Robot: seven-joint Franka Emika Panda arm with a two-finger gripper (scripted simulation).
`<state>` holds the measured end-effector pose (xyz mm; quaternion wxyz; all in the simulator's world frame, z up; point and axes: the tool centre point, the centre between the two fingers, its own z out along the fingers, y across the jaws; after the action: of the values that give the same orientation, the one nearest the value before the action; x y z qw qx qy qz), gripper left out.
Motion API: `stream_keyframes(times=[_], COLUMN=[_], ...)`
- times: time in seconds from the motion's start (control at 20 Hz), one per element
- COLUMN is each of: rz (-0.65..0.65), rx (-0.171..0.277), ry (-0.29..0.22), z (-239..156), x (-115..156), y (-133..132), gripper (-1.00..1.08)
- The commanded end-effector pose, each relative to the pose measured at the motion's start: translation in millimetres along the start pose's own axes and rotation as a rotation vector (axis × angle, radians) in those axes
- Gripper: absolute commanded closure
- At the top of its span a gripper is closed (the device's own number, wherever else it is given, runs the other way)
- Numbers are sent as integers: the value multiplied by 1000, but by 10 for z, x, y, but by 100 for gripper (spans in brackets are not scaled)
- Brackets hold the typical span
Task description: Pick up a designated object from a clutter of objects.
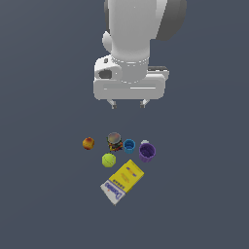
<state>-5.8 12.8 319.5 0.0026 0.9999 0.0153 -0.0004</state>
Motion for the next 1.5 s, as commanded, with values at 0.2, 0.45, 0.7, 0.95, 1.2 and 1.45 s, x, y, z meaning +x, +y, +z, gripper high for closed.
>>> stream_keyframes(times=[0.2,0.45,0.7,0.95,1.2,1.45], rz=[8,18,22,64,146,270], rx=[-1,-4,-3,0,7,13], ry=[-9,-29,-27,-26,-23,-19], z=[19,37,50,176,428,822], x=[-6,-36,-26,49,183,357], y=[82,248,242,276,338,442], gripper=[-92,-92,-92,-92,-92,-92])
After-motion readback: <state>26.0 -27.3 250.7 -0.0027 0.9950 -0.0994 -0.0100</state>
